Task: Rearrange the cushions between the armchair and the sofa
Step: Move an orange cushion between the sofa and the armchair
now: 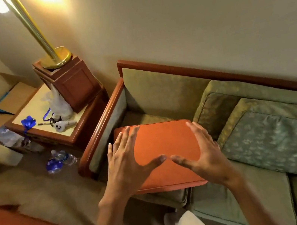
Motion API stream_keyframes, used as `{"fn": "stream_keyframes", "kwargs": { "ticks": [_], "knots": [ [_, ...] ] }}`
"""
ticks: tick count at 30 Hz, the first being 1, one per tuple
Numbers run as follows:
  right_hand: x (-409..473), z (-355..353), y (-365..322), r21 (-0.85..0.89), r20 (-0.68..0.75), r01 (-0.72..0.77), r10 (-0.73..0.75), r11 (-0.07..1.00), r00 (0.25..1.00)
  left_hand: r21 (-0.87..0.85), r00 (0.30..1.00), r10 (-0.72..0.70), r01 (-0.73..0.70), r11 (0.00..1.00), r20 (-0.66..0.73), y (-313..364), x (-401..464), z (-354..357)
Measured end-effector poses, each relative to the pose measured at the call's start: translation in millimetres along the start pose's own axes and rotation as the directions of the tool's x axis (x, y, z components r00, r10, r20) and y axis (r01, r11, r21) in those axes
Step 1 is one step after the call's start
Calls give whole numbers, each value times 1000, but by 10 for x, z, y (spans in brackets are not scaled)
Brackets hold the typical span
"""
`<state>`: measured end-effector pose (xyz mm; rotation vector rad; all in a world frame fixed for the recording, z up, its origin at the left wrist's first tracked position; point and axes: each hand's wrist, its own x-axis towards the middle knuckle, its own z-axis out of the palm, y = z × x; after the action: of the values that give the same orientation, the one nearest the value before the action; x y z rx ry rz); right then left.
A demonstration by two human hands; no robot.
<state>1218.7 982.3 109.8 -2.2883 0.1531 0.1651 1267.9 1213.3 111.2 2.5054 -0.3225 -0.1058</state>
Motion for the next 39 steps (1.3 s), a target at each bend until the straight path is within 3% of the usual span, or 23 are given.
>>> {"fn": "stream_keyframes", "kwargs": {
  "ticks": [8,16,20,23,26,29,33,39],
  "knots": [
    [1736,85,824,51,-91,-269,272,962,958,3,937,-196,204,979,288,-1026,1349,387],
    [3705,1384,2047,-155,152,-188,212,970,965,89,880,-266,251,964,395,-2281,2913,1598],
    [4298,2014,2636,-244,253,-238,298,940,920,181,829,-262,196,964,494,-2744,3445,2435],
    [4312,2244,2912,-383,219,-264,365,885,905,335,782,-311,138,932,541,-3021,3550,2807],
    [4241,2362,2982,-451,88,-241,312,859,946,497,831,-347,99,862,435,-3060,3534,2935],
    [4170,2343,2867,-439,17,-266,304,858,952,479,894,-329,156,864,303,-2919,3479,2880],
    [3859,2063,2616,-375,-87,-251,235,893,968,415,930,-265,141,899,257,-2622,3350,2557],
    [2830,1158,1950,-182,-359,-244,166,953,918,176,983,95,-122,977,156,-1787,2889,1606]
  ]
}}
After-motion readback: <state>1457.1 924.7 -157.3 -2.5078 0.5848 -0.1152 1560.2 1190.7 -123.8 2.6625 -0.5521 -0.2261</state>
